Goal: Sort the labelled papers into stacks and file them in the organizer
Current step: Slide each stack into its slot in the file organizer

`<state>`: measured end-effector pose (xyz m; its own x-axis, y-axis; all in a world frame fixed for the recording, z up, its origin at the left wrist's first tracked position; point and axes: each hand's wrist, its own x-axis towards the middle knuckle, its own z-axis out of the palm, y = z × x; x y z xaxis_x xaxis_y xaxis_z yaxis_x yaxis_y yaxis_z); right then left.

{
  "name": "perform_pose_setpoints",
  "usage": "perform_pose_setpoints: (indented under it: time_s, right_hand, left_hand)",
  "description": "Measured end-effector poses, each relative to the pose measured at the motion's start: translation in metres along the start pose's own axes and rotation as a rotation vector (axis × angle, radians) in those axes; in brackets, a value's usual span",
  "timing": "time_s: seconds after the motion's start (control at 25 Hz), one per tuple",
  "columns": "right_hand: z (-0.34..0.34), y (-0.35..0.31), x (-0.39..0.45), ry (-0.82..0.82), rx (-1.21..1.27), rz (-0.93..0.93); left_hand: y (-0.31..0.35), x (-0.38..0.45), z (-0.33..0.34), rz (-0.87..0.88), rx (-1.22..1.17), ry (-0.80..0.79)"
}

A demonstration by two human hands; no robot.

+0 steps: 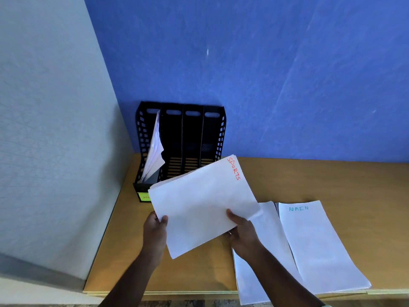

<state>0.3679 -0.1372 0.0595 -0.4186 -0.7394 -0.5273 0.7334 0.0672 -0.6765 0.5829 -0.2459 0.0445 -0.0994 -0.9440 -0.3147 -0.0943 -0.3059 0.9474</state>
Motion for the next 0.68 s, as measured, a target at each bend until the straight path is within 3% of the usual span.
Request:
perform_pose_setpoints:
  time_s: [0.12,0.24,0.36,0.56,0.68]
  right_hand:
    - [-0.022,-0.029,0.007,-0.035,-0.129,-0.068]
    - [-0.028,-0.051,0.011,-0.031,-0.555,-0.192]
    - [-0.015,-0.039,0.010,0.030,-0.784,-0.294]
    - [-0.007,0.007,-0.009,0.044,-0.816,-0.558]
    - [-0.022,0.031,-0.014,0.054,-0.796,-0.475]
  left_hand:
    - [0.006,0.006,-0.013,0.141,0.072,0.011]
    - [0.005,0.008,-0.022,0.265,0.090,-0.018]
    - [0.008,0.000,-0.017,0.348,0.106,-0.078]
    - [0.000,-0.014,-0.017,0.419,0.076,-0.019]
    - [-0.013,-0.020,-0.028,0.427,0.121,0.059]
